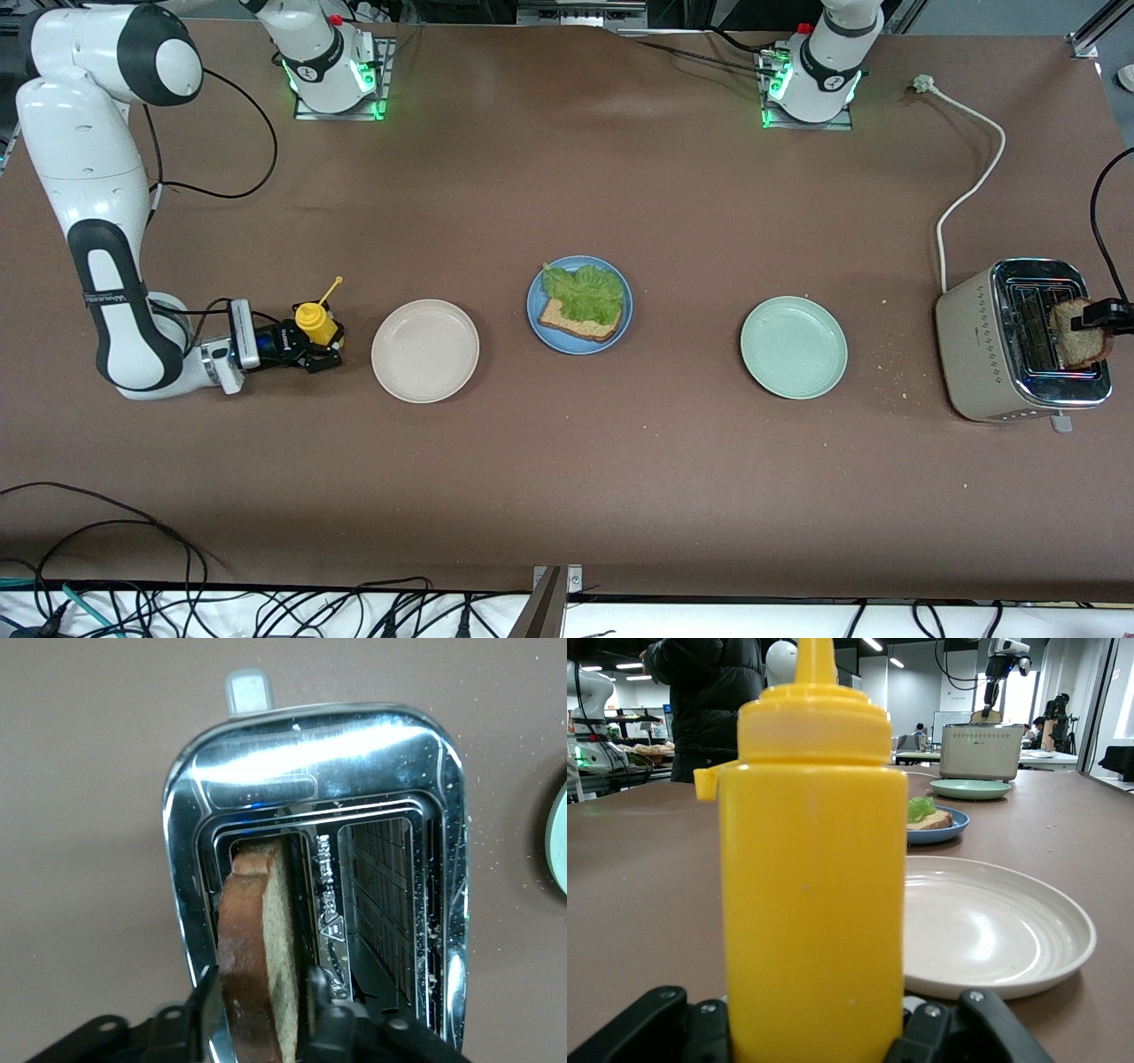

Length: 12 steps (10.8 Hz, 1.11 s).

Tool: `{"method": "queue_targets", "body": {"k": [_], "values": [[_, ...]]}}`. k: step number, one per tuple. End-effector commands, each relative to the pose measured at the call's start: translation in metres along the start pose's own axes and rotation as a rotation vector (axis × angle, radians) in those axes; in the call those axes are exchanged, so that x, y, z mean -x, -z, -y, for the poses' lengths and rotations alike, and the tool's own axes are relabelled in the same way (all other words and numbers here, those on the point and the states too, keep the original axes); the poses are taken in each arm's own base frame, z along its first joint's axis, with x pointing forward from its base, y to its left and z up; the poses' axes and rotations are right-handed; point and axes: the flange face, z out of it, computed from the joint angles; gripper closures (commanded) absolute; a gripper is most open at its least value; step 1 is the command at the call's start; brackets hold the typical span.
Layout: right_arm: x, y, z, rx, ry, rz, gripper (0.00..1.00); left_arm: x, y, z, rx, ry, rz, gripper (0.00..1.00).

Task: Make sandwich in blue plate with both arms
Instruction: 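Lift the bread slice out of the toaster with the left gripper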

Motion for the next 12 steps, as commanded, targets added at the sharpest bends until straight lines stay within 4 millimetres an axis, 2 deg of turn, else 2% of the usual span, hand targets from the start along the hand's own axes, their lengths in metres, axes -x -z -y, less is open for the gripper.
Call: {"method": "queue_targets", "body": {"k": [1, 4, 6, 7, 8, 10, 11, 12], "values": [[0.009, -0.003, -0.005, 0.039, 0.012, -0.072, 1.00, 0.001, 0.012, 0.003, 0.015, 0.000, -0.017, 1.00], [0.016, -0.007, -0.003, 0.047, 0.007, -0.086, 1.00, 0.002, 0.017, 0.002, 0.013, -0.007, -0.016, 1.00], [0.014, -0.005, -0.006, 0.077, 0.011, -0.103, 0.89, 0.008, 0.031, -0.001, 0.010, -0.013, -0.018, 1.00], [0.015, -0.001, -0.005, 0.083, 0.007, -0.099, 0.80, 0.013, 0.044, -0.006, 0.020, -0.013, -0.005, 1.00], [0.016, -0.001, -0.004, 0.091, 0.011, -0.101, 0.67, 0.015, 0.066, -0.010, 0.009, -0.017, -0.015, 1.00], [0.015, 0.009, -0.005, 0.136, 0.049, -0.104, 0.41, 0.011, 0.079, -0.023, 0.024, -0.036, 0.002, 1.00], [0.014, 0.010, -0.005, 0.138, 0.044, -0.105, 0.00, 0.012, 0.092, -0.037, 0.027, -0.054, 0.004, 1.00], [0.015, 0.012, -0.004, 0.138, 0.037, -0.103, 0.00, 0.008, 0.102, -0.056, 0.031, -0.082, 0.001, 1.00]]}}
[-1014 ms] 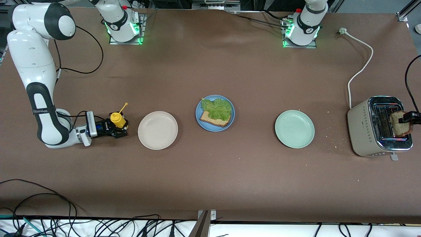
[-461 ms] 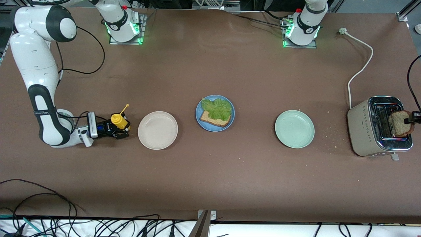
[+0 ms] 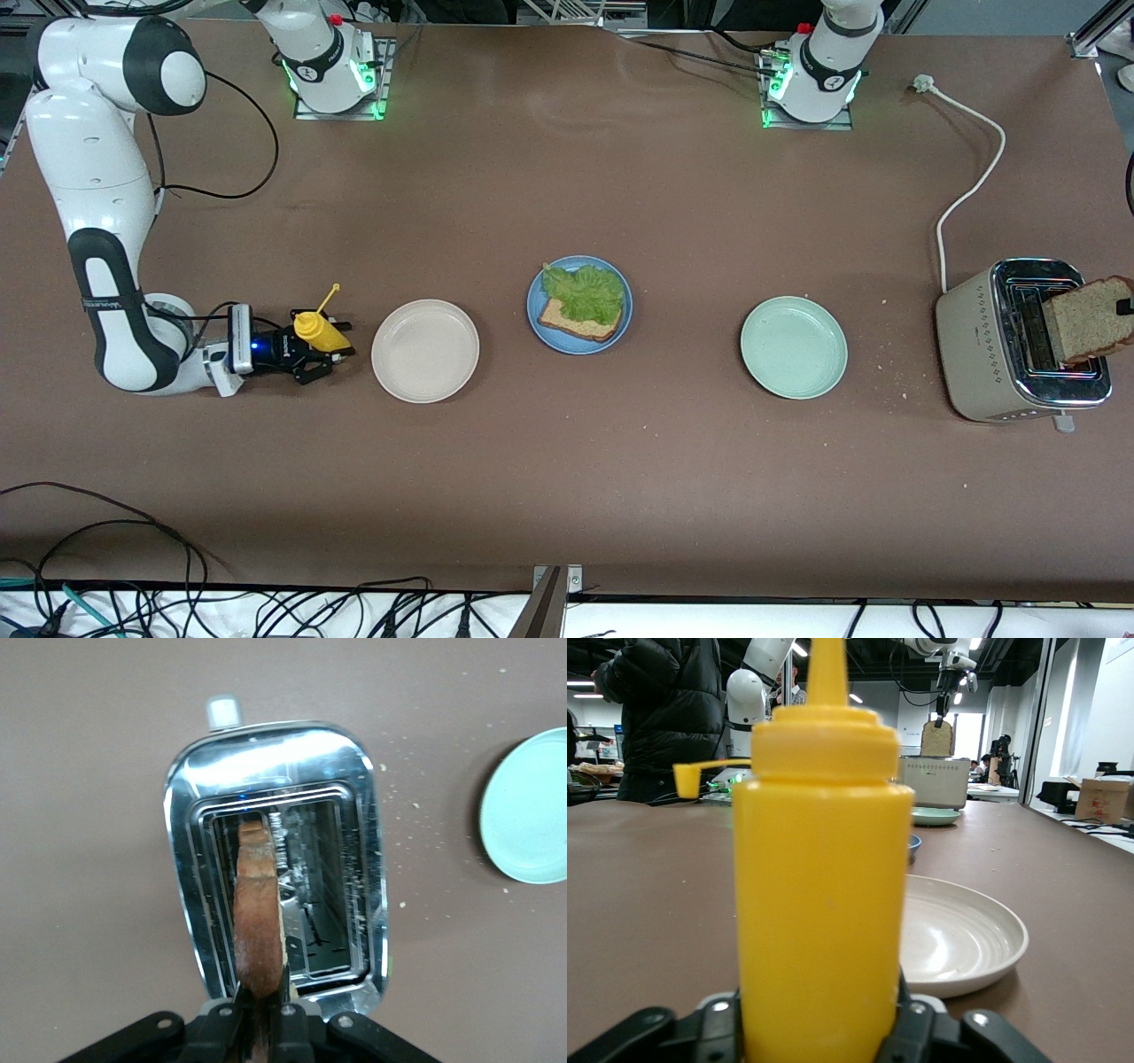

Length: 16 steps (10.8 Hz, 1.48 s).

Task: Make sandwich in blue plate with both arms
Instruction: 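Lift the bread slice out of the toaster with the left gripper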

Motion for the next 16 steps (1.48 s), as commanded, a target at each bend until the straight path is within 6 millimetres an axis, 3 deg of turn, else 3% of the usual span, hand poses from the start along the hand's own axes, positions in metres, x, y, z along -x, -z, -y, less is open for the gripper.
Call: {"method": "queue_targets", "body": {"k": [1, 3, 5, 9, 13, 16], "values": [[0.001, 0.012, 0.000, 0.019, 0.005, -0.021, 0.00, -0.005, 0.037, -0.055, 0.029, -0.090, -0.003, 1.00], [0.000, 0.013, 0.002, 0.009, 0.002, -0.038, 0.00, -0.012, 0.060, -0.103, 0.035, -0.170, -0.003, 1.00], [0.001, 0.019, 0.008, 0.003, -0.008, -0.042, 0.00, -0.020, 0.070, -0.154, 0.063, -0.256, 0.017, 1.00], [0.006, 0.054, 0.034, -0.011, -0.057, -0.033, 0.00, -0.035, 0.081, -0.277, 0.095, -0.214, 0.062, 1.00], [-0.009, 0.089, 0.047, -0.028, -0.108, 0.000, 0.00, -0.047, 0.068, -0.361, 0.150, -0.232, 0.092, 1.00], [-0.021, 0.112, 0.048, -0.033, -0.103, 0.048, 0.00, -0.064, 0.031, -0.430, 0.272, -0.282, 0.159, 1.00]]}}
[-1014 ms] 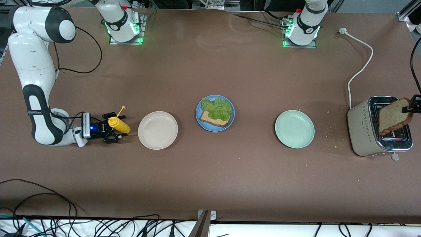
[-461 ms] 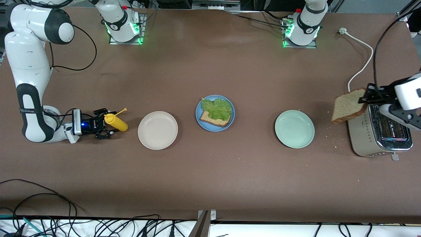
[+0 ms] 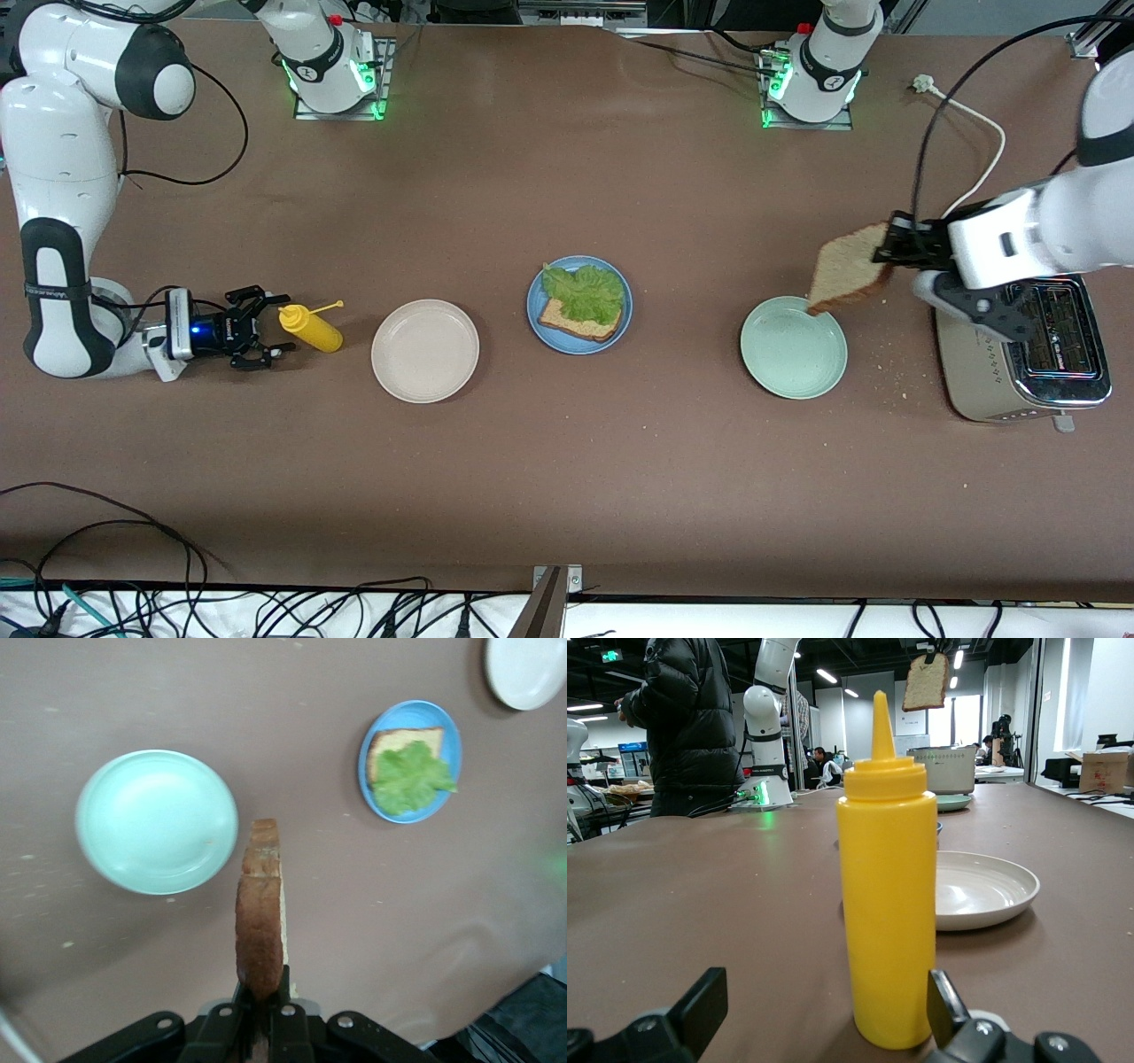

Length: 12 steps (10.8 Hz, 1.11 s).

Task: Make sandwich in blue plate with both arms
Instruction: 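Lay the bread on the lettuce while the right gripper withdraws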

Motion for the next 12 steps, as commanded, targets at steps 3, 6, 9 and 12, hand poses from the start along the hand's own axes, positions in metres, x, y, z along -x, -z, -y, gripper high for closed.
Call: {"method": "queue_targets", "body": {"k": [3, 6, 9, 12], "values": [[-0.062, 0.048, -0.001, -0.048, -0.072, 0.151, 0.00, -0.063, -0.088, -0.066, 0.242, -0.005, 0.104, 1.00], [-0.140, 0.072, -0.006, -0.036, -0.188, 0.303, 0.00, -0.118, -0.166, -0.094, 0.451, -0.009, 0.085, 1.00], [-0.225, 0.076, -0.007, 0.018, -0.331, 0.475, 0.00, -0.158, -0.246, -0.126, 0.554, 0.020, 0.042, 1.00], [-0.307, 0.062, -0.002, 0.123, -0.467, 0.669, 0.00, -0.174, -0.300, -0.127, 0.672, 0.043, 0.022, 1.00]]}}
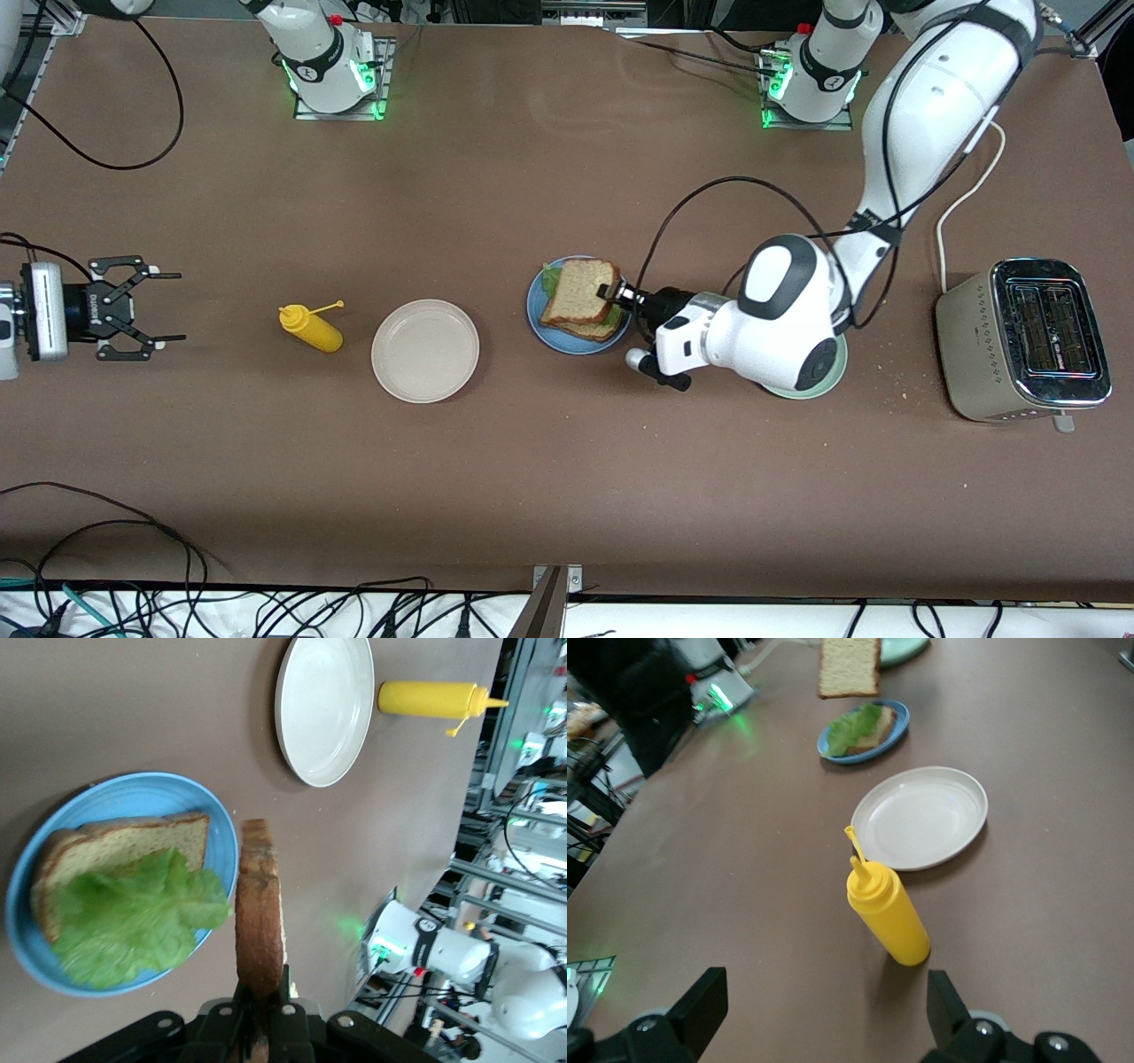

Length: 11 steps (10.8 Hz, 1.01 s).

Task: Make sandwich in blue plate with both arms
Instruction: 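Lay the bread on the lettuce while the right gripper withdraws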

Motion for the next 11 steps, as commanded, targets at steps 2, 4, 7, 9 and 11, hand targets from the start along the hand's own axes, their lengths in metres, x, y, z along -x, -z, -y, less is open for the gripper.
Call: {"method": "queue_targets", "body": {"k": [2, 4, 7, 9, 11], "values": [[-0.083, 0.023, 0.054, 0.148, -0.255, 0.215, 0.00, -0.007, -0.033, 0.043, 0.142, 0.010, 0.001, 1.00], [-0.126, 0.034, 0.083, 0.246, -0.468, 0.344, 0.00, -0.001, -0.045, 0.054, 0.192, 0.017, 0.014, 1.00], [-0.177, 0.027, 0.114, 0.399, -0.705, 0.426, 0.00, 0.008, -0.062, 0.095, 0.162, -0.029, 0.005, 1.00], [-0.211, 0.014, 0.135, 0.518, -0.881, 0.439, 0.00, 0.011, -0.067, 0.108, 0.154, -0.016, 0.012, 0.18], [-0.234, 0.006, 0.150, 0.623, -1.020, 0.428, 0.00, 0.008, -0.045, 0.111, 0.133, -0.028, -0.014, 0.00]]}}
